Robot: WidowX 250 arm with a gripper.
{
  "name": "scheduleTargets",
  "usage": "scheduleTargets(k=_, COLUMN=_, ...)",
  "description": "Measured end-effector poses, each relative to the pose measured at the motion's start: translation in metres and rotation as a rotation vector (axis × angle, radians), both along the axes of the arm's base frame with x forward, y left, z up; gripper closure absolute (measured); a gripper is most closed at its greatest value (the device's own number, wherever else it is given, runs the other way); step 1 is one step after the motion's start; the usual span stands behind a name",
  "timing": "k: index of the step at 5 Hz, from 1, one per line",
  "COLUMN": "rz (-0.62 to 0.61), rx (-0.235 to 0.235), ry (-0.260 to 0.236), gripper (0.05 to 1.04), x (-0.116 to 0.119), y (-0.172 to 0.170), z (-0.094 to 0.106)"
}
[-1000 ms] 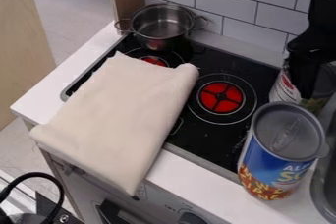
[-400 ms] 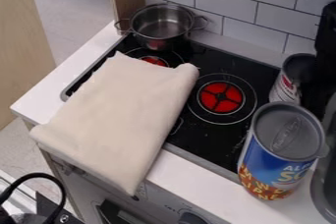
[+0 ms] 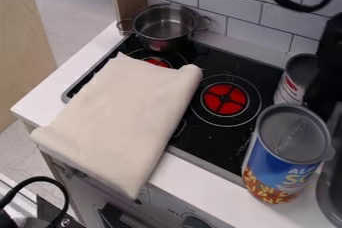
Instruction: Move the foodcan on the top left of the counter top
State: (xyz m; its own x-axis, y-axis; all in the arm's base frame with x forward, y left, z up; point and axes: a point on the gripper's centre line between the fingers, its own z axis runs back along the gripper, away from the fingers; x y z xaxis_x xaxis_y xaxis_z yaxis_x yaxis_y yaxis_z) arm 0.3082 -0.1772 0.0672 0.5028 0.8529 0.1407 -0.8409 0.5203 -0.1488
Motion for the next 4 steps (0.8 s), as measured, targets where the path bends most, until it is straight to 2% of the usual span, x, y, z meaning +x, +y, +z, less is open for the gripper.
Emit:
scheduleTargets(k=1, rz=0.185, rx=0.029, ry=-0.081, gripper=0.087, x=0.006, y=0.005, z=0.003)
scheduleTargets(k=2, rz=0.301, rx=0.054, ry=-0.077, gripper=0.087, x=0.006, y=0.015, z=0.001)
scheduleTargets(k=3, rz=0.360, rx=0.042, ry=-0.044, gripper=0.087, x=0.011, y=0.025, z=0.002)
scheduleTargets(k=4, rz=0.377, rx=0.003, ry=-0.018, gripper=0.087, x=0.018, y=0.037, z=0.000)
